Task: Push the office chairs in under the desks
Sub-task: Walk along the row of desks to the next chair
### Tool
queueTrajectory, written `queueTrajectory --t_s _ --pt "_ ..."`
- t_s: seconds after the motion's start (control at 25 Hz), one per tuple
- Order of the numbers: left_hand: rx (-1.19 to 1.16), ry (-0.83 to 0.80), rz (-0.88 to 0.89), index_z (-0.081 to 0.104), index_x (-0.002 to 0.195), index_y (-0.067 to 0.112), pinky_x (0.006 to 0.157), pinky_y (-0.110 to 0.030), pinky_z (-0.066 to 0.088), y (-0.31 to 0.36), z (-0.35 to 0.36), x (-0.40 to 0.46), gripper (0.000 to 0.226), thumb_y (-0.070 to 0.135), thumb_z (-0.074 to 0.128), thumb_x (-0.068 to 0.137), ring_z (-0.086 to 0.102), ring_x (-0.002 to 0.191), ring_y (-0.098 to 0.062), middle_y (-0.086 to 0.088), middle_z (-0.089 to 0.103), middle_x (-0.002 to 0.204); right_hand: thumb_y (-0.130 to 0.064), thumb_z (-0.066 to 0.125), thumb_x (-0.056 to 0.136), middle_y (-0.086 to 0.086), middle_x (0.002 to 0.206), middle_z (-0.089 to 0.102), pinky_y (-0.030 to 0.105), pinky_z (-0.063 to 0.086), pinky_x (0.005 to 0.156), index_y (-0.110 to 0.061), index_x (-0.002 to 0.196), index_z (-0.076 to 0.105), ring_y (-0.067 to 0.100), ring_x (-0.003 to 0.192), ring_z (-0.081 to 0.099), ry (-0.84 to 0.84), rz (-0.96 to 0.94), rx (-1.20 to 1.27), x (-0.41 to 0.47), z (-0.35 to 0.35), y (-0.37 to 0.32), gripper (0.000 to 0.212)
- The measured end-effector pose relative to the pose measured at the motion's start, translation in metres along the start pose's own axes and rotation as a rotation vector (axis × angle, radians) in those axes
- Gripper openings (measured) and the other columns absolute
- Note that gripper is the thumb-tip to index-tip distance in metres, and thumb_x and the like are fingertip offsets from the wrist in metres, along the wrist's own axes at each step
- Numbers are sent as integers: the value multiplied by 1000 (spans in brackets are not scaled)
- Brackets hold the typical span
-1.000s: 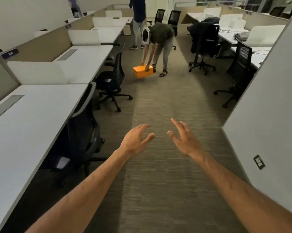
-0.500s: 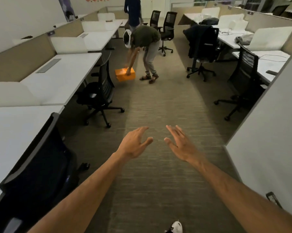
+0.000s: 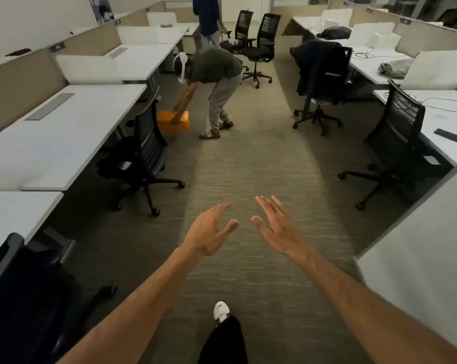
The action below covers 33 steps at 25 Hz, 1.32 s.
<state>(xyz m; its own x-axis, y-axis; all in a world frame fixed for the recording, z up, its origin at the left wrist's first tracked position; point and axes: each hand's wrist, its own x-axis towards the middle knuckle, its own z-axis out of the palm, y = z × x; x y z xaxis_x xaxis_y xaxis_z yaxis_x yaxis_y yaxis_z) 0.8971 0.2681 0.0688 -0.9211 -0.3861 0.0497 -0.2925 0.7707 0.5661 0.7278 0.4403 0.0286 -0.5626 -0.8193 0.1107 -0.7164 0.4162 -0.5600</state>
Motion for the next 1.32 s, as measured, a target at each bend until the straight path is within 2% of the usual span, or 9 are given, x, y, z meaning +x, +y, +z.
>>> queueTrajectory --t_s 0.2,0.32,0.56,0.8,0.92,1.0,1.12,1.32 --pt "-52 42 -22 36 156 19 118 -35 30 -54 -17 130 70 61 45 101 38 146 -18 -2 42 159 -86 12 89 0 166 30 42 17 126 -26 160 26 20 157 11 20 -22 -20 136 6 30 94" --pt "-53 19 -3 36 157 19 120 -36 29 -81 -36 206 69 59 46 102 37 147 -18 -2 41 160 -85 12 90 -2 167 29 39 15 127 -26 160 25 18 157 9 5 -22 -27 212 11 39 92" --pt "-46 -46 4 35 158 20 121 -37 27 -134 -58 325 67 57 46 103 35 148 -15 0 39 161 -81 14 93 0 167 27 43 15 127 -22 161 25 20 158 6 -39 -64 -43 333 26 60 91" --pt "-78 14 -84 40 155 19 117 -31 31 -200 -55 460 63 54 50 103 40 144 -15 0 44 158 -82 13 93 -2 169 20 43 11 127 -23 162 20 16 158 0 -162 -115 -71 486 40 120 91" --pt "-49 2 -147 35 158 21 120 -31 26 -232 -54 526 66 56 48 103 35 147 -14 1 39 161 -82 11 92 -1 169 18 37 6 127 -21 162 17 17 157 -1 -226 -161 -66 568 46 147 93" --pt "-52 -6 -217 32 159 22 122 -32 23 -254 -66 567 69 59 46 102 30 150 -13 1 36 163 -83 9 90 0 170 16 40 7 128 -21 162 16 17 157 -3 -282 -189 -51 629 43 158 95" --pt "-45 51 -295 32 159 21 123 -35 23 -282 -92 624 74 63 43 100 28 150 -14 0 37 163 -88 6 86 -1 171 13 48 11 127 -22 162 16 18 157 -3 -331 -240 -38 718 35 163 100" --pt "-46 140 -387 35 158 20 122 -39 27 -321 -128 687 72 63 44 100 33 148 -14 1 39 161 -85 12 90 -6 171 10 40 5 128 -28 163 13 12 157 -6 -414 -344 6 835 42 143 93"
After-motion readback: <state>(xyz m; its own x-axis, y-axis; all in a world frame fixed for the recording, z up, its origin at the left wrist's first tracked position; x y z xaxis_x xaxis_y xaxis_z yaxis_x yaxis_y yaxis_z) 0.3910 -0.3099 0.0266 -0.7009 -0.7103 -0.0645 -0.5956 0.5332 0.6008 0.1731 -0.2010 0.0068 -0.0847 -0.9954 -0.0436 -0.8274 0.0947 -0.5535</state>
